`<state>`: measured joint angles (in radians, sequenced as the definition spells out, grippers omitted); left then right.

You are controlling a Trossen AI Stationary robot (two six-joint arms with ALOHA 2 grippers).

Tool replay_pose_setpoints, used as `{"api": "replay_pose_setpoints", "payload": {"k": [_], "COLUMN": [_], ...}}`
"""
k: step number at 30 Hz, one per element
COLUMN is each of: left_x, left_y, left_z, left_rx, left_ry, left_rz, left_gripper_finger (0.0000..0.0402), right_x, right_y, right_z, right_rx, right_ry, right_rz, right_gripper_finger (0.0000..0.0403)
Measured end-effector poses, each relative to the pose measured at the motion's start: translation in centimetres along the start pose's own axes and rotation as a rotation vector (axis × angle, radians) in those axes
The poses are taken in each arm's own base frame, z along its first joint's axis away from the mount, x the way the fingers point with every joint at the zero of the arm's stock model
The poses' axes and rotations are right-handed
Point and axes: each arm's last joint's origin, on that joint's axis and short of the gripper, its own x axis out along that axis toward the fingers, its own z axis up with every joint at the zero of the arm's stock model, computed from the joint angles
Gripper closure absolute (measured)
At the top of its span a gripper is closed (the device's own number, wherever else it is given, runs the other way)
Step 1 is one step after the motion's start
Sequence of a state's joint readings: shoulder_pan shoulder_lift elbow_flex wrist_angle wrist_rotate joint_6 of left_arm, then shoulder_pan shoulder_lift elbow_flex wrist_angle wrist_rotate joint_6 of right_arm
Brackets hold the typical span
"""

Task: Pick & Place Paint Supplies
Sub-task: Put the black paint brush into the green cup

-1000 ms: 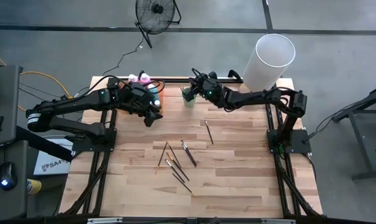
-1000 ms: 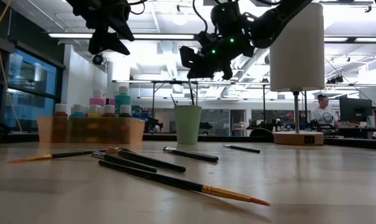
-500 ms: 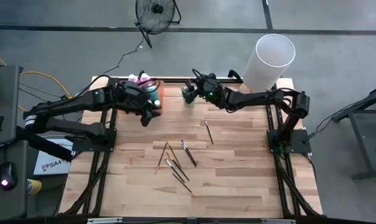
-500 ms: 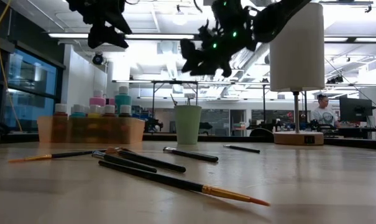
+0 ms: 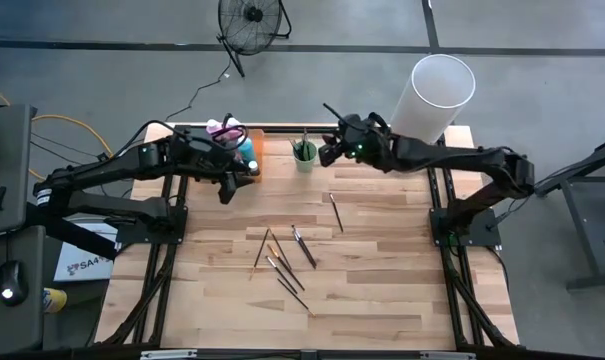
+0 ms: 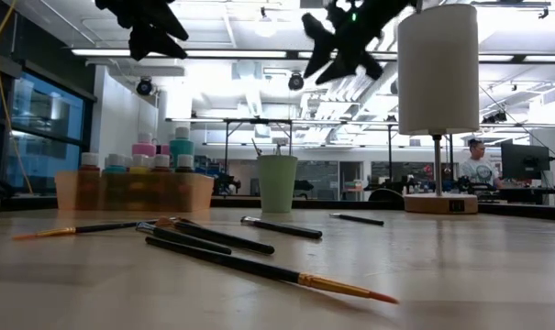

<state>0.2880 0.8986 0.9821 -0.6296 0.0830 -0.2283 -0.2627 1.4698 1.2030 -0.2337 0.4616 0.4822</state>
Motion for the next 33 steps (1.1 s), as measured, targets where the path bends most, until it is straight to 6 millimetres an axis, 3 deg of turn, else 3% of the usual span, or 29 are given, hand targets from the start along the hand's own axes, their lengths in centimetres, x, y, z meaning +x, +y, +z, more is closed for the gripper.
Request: {"api": "replay_pose_setpoints", "payload": {"k": [4,7,12,24,33], "left_x": [-0.1,-0.2,-0.4,-1.4,-1.5], "left_y": [0.0,0.0,0.0,-0.1,-0.1], "left_z": [0.0,0.1,0.1,0.0,0.0], "left_rx": [0.042,0.079,0.117,0.161,0.161], "left_ry": [-0.003,-0.014,-0.02,-0.052,-0.052], "left_rz": [-0.001,-0.003,-0.004,-0.01,-0.009], "left_gripper_finger": [0.0202,0.0202,0.0202,0.0202,0.0202], "right_x": [-1.4,-1.3,-0.3,4.9,7.7], "right_y": [1.3,2.2,3.4,4.2,4.7], "right_z": [2.8,4.1,4.5,-0.7,-5.1], "right_rx": [-0.032,-0.014,0.04,0.16,0.122], "right_ry": [0.049,0.119,0.315,0.733,0.883], "right_rz": [0.001,0.014,0.003,-0.125,-0.243], "right_gripper_finger": [0.0264,0.0265,0.0265,0.0265,0.0265]}}
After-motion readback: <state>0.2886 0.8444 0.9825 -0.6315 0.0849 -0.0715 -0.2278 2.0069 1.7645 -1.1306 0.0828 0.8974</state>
